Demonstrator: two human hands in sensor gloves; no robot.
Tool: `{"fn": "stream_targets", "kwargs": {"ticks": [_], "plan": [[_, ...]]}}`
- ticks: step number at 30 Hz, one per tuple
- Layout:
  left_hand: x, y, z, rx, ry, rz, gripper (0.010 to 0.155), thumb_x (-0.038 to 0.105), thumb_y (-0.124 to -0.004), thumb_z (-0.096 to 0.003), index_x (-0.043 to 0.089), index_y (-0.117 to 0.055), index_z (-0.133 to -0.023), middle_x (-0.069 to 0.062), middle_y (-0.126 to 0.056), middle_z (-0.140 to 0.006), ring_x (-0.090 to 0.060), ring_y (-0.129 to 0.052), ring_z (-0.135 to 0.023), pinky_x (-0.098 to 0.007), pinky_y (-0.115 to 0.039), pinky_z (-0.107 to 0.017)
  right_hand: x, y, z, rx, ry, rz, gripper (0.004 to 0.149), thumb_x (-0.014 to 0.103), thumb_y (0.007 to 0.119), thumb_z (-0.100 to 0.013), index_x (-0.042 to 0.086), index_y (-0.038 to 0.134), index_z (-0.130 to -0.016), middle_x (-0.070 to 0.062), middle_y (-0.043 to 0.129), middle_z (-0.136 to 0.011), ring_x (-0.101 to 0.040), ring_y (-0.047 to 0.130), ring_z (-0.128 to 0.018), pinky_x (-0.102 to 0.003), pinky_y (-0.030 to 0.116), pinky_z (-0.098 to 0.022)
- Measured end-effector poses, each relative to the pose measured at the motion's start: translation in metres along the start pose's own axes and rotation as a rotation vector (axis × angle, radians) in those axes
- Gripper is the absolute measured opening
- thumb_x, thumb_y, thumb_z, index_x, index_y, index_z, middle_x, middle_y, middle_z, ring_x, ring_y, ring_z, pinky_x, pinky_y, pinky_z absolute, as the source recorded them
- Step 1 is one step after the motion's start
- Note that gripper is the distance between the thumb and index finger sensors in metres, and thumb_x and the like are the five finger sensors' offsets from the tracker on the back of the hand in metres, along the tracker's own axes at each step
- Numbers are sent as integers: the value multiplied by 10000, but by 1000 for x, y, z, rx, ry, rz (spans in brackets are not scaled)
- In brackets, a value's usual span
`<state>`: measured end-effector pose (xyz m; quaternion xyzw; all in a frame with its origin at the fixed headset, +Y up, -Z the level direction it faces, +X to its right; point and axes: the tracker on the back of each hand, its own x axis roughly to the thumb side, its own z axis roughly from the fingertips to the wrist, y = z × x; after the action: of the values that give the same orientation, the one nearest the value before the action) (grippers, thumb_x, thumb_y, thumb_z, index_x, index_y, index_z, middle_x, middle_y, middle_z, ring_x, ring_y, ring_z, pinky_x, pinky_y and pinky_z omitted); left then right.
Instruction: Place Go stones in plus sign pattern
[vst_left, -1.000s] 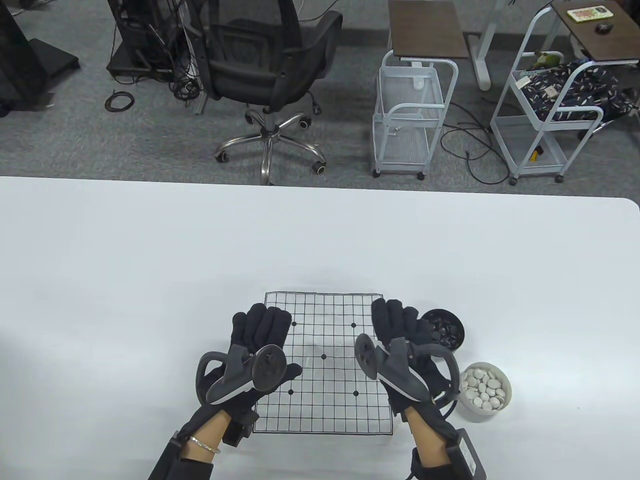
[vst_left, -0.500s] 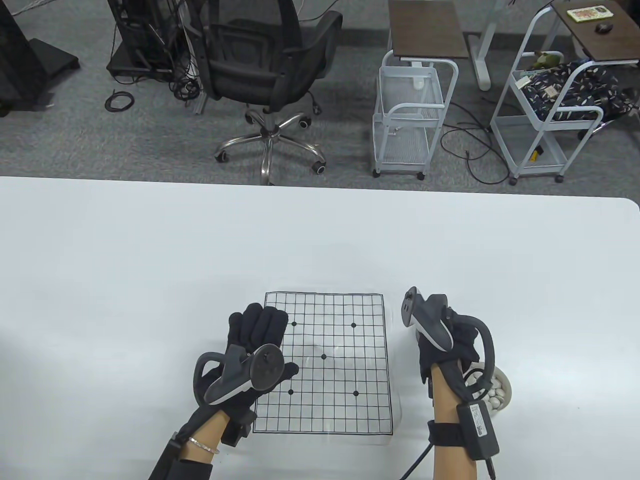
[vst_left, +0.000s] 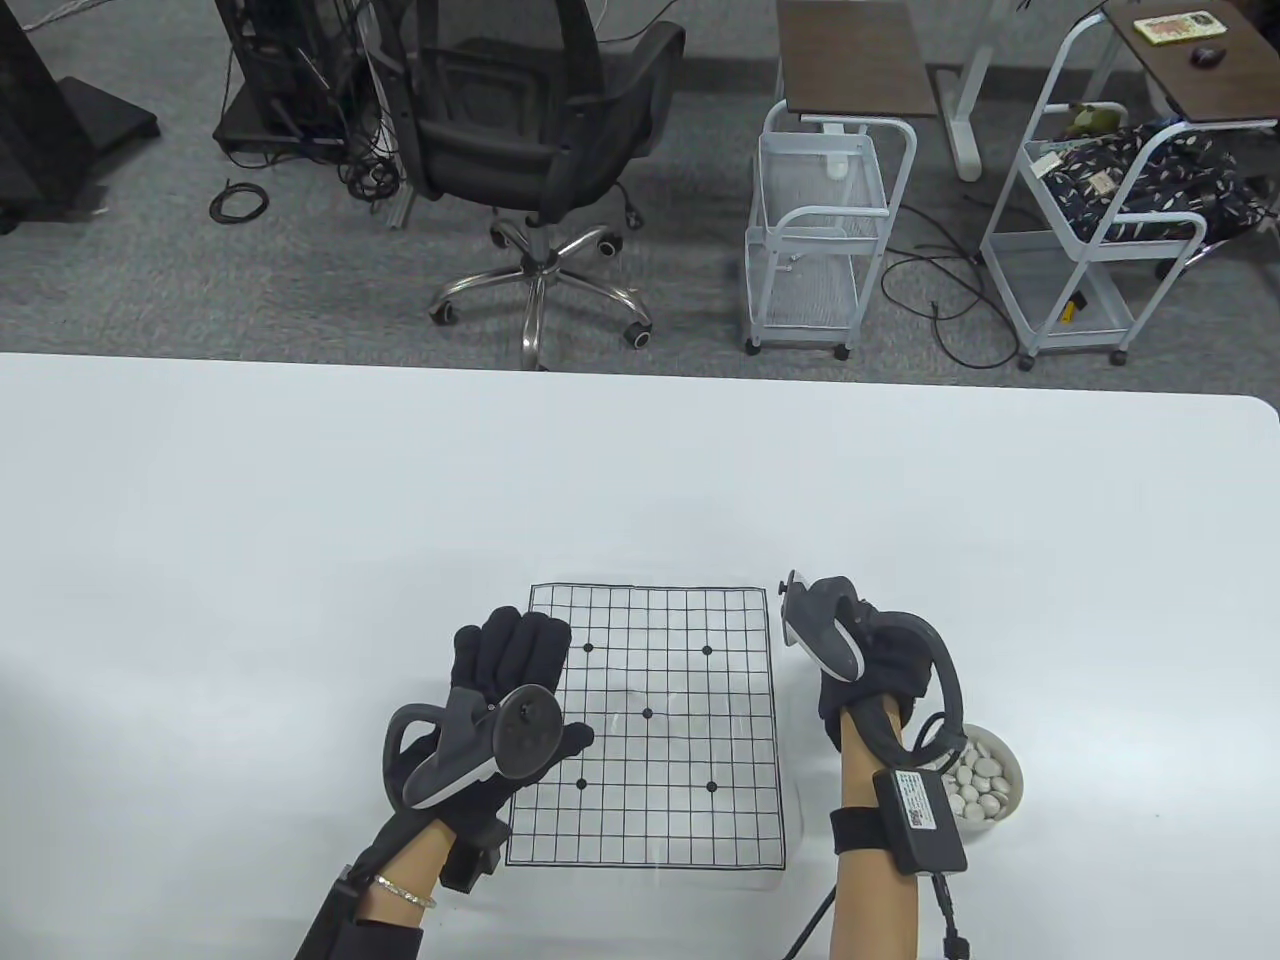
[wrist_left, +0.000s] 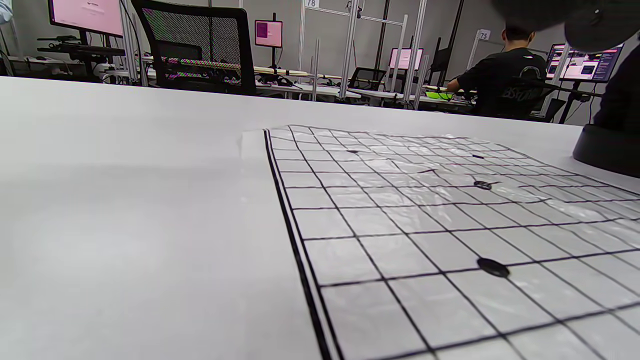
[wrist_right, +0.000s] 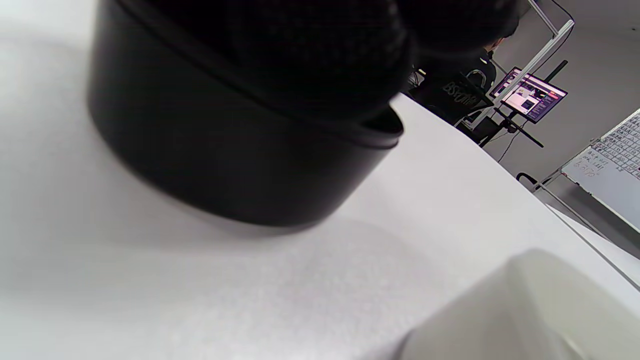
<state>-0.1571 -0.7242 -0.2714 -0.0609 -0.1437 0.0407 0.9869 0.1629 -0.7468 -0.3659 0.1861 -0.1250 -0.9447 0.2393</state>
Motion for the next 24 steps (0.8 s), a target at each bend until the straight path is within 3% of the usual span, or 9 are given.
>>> {"fn": "stream_targets", "kwargs": {"ticks": [18,24], "plan": [[-1,0,0,7,-4,7,921,682,-536,-470,263,-17,-1106,-58,-143,-1272,-378,-157,-1187,-564,-132,-849,-6,-2,3,3,42,-18,378,347,870,-434,181,883,-773,-36,998,-662,-59,970,-275,-354,810,-365],[-3,1,1,11,4,18,923,681,-536,-470,264,-14,-1106,-56,-142,-1272,-379,-158,-1187,-564,-132,-849,-22,-9,8,-30,66,-122,362,341,866,-443,198,881,-776,-28,998,-664,-49,963,-302,-354,804,-379]]}}
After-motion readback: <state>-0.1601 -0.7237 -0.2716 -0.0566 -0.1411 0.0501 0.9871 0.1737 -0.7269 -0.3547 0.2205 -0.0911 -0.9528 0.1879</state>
